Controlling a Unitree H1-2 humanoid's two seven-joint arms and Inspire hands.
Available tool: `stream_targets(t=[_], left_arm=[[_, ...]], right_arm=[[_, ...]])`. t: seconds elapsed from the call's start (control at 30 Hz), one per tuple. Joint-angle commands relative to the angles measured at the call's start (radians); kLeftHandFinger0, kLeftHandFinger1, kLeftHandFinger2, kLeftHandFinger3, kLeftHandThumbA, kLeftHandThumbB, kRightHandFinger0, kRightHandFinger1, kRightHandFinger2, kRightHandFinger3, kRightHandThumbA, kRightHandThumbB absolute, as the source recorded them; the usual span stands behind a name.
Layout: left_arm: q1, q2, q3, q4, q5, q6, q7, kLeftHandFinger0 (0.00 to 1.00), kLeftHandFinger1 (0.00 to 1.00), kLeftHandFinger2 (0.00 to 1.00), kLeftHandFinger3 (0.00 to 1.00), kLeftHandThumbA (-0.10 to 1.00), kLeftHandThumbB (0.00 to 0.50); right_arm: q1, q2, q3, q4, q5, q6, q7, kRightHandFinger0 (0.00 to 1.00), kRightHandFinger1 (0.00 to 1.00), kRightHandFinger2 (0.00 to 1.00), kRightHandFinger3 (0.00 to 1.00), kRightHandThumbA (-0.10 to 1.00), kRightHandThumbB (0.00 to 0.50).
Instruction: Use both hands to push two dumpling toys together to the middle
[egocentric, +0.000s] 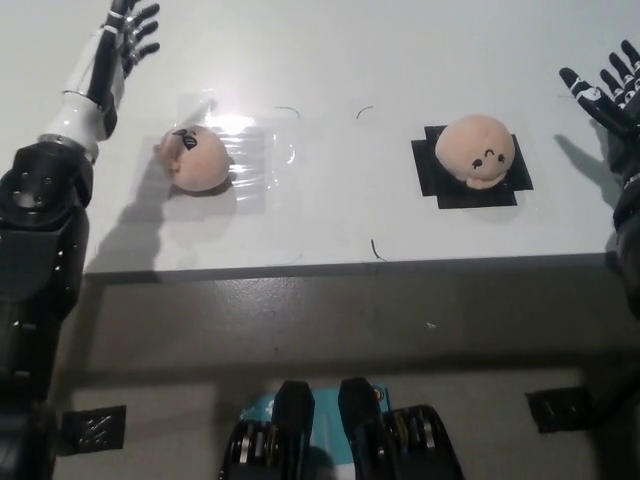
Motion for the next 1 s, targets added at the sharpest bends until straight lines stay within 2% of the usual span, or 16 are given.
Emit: stream_targets(t=[0.0, 0.1, 0.23, 0.33, 0.43, 0.5, 0.57, 0.6, 0.67, 0.7, 0.8, 0.83, 0.9, 0.97], left_arm=[[-0.081, -0.002, 0.018, 0.051, -0.006, -0.084, 0.006, 1.00, 1.00, 1.00, 1.00, 1.00, 0.356], [-0.083, -0.002, 0.011, 0.076, 0.009, -0.094, 0.007, 1.00, 1.00, 1.00, 1.00, 1.00, 0.361], [-0.099, 0.011, 0.009, 0.128, 0.008, -0.112, -0.011, 1.00, 1.00, 1.00, 1.00, 1.00, 0.364], [-0.114, 0.027, 0.001, 0.167, 0.030, -0.135, 0.008, 1.00, 1.00, 1.00, 1.00, 1.00, 0.336], [-0.126, 0.039, 0.004, 0.206, 0.036, -0.152, 0.020, 1.00, 1.00, 1.00, 1.00, 1.00, 0.330], [-0.131, 0.059, -0.010, 0.254, 0.060, -0.174, 0.028, 1.00, 1.00, 1.00, 1.00, 1.00, 0.316], [-0.131, 0.062, -0.030, 0.293, 0.082, -0.217, 0.034, 1.00, 1.00, 1.00, 1.00, 1.00, 0.263], [-0.135, 0.054, -0.015, 0.314, 0.050, -0.207, 0.001, 1.00, 1.00, 1.00, 1.00, 1.00, 0.315], [-0.136, 0.049, -0.011, 0.337, 0.039, -0.213, -0.006, 1.00, 1.00, 1.00, 1.00, 1.00, 0.332], [-0.136, 0.043, -0.017, 0.352, 0.049, -0.208, 0.005, 1.00, 1.00, 1.00, 1.00, 1.00, 0.387], [-0.141, 0.032, -0.026, 0.383, 0.058, -0.204, 0.017, 1.00, 1.00, 1.00, 1.00, 1.00, 0.439], [-0.142, 0.025, -0.030, 0.383, 0.062, -0.204, 0.020, 1.00, 1.00, 1.00, 1.00, 1.00, 0.438], [-0.144, 0.016, -0.029, 0.392, 0.057, -0.210, 0.022, 1.00, 1.00, 1.00, 1.00, 1.00, 0.401], [-0.147, 0.001, -0.026, 0.413, 0.051, -0.229, 0.016, 1.00, 1.00, 1.00, 1.00, 1.00, 0.366]], right_arm=[[-0.093, -0.019, -0.008, 0.039, 0.022, -0.044, 0.043, 1.00, 1.00, 1.00, 1.00, 0.94, 0.116], [-0.090, -0.010, -0.012, 0.056, 0.027, -0.054, 0.048, 1.00, 1.00, 1.00, 1.00, 0.94, 0.091], [-0.076, -0.004, -0.013, 0.066, 0.027, -0.078, 0.062, 1.00, 1.00, 1.00, 1.00, 0.95, 0.116], [-0.057, -0.003, -0.013, 0.042, 0.027, -0.092, 0.067, 1.00, 1.00, 1.00, 1.00, 0.95, 0.134], [-0.057, -0.005, -0.014, 0.047, 0.028, -0.095, 0.072, 1.00, 1.00, 1.00, 1.00, 0.95, 0.129], [-0.061, 0.000, -0.019, 0.058, 0.032, -0.087, 0.063, 1.00, 1.00, 1.00, 1.00, 0.92, 0.101], [-0.060, 0.004, -0.022, 0.065, 0.035, -0.086, 0.069, 1.00, 1.00, 1.00, 1.00, 0.91, 0.105], [-0.060, 0.009, -0.024, 0.065, 0.038, -0.087, 0.072, 1.00, 1.00, 1.00, 1.00, 0.90, 0.101], [-0.060, 0.018, -0.024, 0.062, 0.037, -0.093, 0.066, 1.00, 1.00, 1.00, 1.00, 0.90, 0.099], [-0.057, 0.025, -0.019, 0.051, 0.031, -0.095, 0.063, 1.00, 1.00, 1.00, 1.00, 0.90, 0.100], [-0.054, 0.033, -0.015, 0.041, 0.029, -0.102, 0.063, 1.00, 1.00, 1.00, 1.00, 0.91, 0.105], [-0.056, 0.036, -0.015, 0.039, 0.029, -0.105, 0.062, 1.00, 1.00, 1.00, 1.00, 0.92, 0.096], [-0.057, 0.036, -0.011, 0.040, 0.026, -0.111, 0.066, 1.00, 1.00, 1.00, 1.00, 0.93, 0.092], [-0.060, 0.034, -0.010, 0.058, 0.027, -0.120, 0.076, 1.00, 1.00, 1.00, 1.00, 0.94, 0.114]])
